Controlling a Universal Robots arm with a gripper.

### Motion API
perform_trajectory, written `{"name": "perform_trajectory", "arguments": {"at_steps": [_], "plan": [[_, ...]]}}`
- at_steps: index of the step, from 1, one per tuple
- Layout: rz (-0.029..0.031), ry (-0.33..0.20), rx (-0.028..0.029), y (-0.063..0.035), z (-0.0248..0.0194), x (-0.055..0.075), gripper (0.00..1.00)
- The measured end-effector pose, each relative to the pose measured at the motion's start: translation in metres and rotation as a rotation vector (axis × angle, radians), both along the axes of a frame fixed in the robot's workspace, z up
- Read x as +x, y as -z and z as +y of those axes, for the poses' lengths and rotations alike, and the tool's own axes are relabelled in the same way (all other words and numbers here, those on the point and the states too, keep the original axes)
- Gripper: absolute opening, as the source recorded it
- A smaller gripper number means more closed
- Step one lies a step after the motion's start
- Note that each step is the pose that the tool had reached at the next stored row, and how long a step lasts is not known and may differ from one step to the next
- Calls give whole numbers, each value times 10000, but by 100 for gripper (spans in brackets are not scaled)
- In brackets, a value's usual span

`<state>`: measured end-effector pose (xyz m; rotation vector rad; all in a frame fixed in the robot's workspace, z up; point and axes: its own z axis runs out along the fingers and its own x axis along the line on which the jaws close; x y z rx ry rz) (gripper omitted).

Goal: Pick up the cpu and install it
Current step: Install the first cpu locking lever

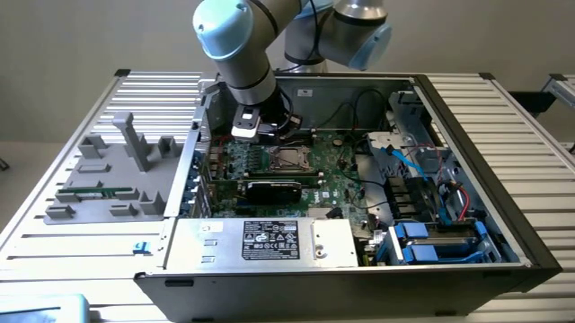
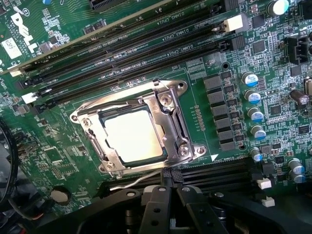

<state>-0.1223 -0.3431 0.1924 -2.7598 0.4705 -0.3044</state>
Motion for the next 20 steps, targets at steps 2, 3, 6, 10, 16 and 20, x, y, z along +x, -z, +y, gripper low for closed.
{"name": "perform_trajectory", "arguments": {"at_steps": [2,3,6,10,16,20], "plan": [[1,10,0,0,0,6,11],[1,15,0,0,0,9,11],[1,29,0,0,0,17,11],[1,51,1,0,0,24,11],[6,95,0,1,0,28,11],[6,111,-2,4,0,33,11]]}}
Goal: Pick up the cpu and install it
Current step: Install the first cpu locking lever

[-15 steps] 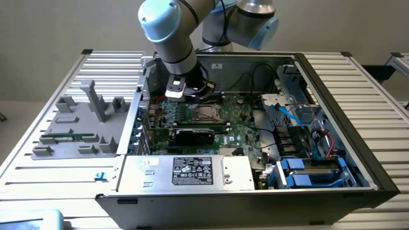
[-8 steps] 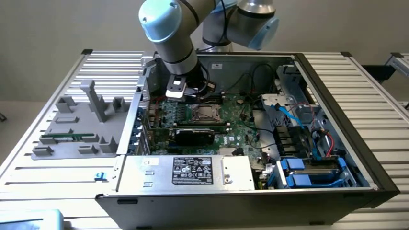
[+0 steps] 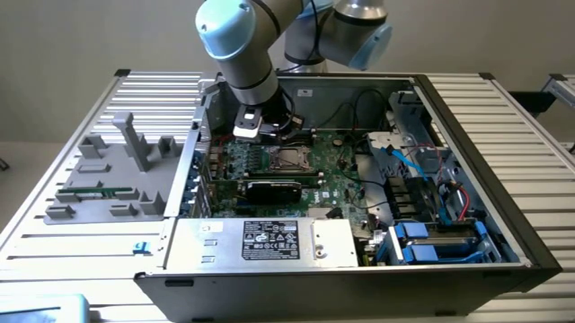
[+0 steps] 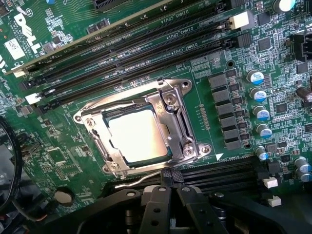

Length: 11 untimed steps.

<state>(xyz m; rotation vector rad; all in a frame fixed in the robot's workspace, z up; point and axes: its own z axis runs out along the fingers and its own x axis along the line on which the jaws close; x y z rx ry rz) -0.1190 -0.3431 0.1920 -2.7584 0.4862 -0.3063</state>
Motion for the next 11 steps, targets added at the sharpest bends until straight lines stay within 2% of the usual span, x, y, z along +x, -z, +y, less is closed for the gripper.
{"name": "perform_trajectory", "arguments": {"at_steps": [11], "plan": [[-2,34,-28,25,0,8,11]]}}
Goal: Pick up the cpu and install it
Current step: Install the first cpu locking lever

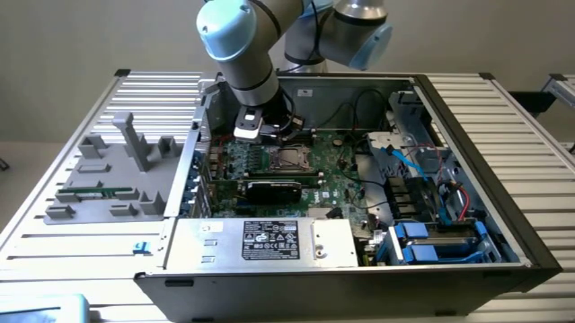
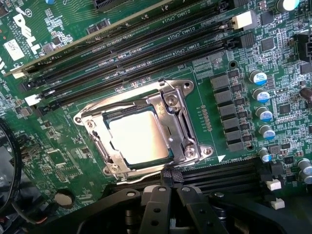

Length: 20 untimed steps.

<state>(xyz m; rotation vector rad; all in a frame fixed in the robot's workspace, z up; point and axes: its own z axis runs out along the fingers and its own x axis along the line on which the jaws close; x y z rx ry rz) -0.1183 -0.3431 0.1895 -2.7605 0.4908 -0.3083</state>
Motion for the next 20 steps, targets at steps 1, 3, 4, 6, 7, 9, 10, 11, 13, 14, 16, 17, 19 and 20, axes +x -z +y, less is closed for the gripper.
{"name": "perform_trajectory", "arguments": {"at_steps": [1,3,4,6,7,9,10,11,13,14,16,17,19,20], "plan": [[1,2,-4,0,0,0,11],[1,6,-12,0,-1,0,11],[2,8,-17,0,-1,0,11],[0,12,-31,2,-1,0,11],[1,12,-35,3,-1,0,11],[2,12,-44,5,-1,2,11],[3,13,-48,6,-1,3,11],[3,12,-52,7,-1,5,11],[9,12,-59,7,5,13,11],[3,13,-58,8,10,18,11],[0,12,-55,9,11,33,11],[0,15,-65,10,12,35,11],[0,19,-83,11,12,37,11],[0,18,-92,11,12,38,11]]}}
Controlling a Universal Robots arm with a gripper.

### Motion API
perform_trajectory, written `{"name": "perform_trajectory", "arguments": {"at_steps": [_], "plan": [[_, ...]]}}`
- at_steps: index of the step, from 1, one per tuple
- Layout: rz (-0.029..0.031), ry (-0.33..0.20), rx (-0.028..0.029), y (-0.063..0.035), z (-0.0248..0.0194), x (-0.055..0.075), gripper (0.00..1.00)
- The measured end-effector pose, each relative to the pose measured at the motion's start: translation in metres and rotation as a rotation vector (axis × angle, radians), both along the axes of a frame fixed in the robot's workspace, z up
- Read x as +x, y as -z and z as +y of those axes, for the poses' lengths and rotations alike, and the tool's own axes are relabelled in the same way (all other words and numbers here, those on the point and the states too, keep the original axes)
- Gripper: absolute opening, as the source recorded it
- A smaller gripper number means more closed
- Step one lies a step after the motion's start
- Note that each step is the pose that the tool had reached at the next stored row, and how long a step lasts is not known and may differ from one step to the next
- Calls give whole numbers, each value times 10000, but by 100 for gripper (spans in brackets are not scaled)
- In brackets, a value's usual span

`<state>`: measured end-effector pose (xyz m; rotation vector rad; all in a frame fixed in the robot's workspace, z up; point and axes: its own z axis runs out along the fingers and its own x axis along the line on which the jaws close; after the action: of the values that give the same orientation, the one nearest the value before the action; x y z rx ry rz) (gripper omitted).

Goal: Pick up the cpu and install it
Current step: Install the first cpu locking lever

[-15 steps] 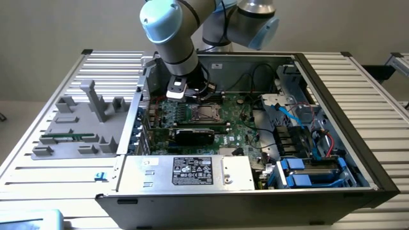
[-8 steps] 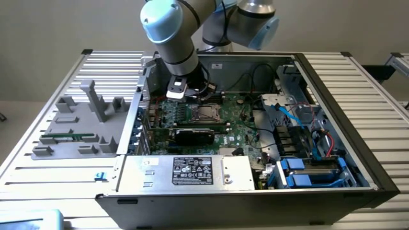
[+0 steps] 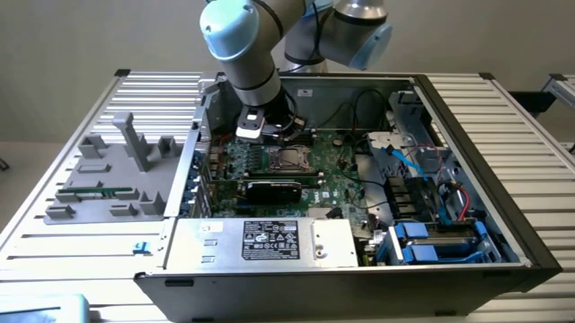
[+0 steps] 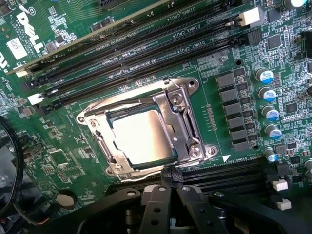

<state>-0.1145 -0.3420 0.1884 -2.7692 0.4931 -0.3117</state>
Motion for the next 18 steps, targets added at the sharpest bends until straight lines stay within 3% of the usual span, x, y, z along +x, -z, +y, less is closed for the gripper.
{"name": "perform_trajectory", "arguments": {"at_steps": [7,11,18], "plan": [[1,3,-31,-4,1,0,11],[2,2,-25,-66,2,-20,11],[14,4,-25,-91,2,-175,11]]}}
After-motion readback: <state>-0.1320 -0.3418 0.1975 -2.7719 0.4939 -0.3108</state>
